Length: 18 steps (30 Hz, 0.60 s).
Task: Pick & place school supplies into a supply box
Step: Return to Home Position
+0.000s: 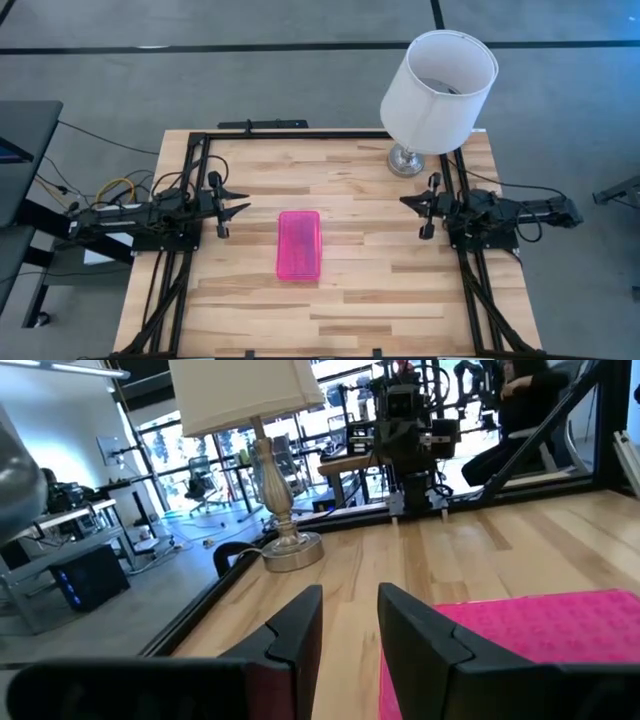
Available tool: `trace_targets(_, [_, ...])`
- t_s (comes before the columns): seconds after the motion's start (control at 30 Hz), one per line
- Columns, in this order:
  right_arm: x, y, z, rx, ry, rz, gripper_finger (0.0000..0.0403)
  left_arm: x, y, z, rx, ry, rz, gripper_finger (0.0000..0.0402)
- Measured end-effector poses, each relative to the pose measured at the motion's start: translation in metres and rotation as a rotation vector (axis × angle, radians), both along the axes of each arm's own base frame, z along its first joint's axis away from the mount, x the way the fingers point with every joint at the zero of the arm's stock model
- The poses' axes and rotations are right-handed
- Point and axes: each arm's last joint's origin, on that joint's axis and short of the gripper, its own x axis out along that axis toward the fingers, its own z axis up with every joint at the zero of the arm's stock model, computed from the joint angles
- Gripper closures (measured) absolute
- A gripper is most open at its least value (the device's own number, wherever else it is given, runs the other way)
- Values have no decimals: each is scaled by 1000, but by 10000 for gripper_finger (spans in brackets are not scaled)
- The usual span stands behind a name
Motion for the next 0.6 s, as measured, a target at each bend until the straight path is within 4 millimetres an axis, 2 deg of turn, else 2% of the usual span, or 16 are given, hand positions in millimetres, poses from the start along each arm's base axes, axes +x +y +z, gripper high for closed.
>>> trace_targets(0.6, [0,-1,0,0,-1,-5,403,0,0,0,-11,-3,-1,306])
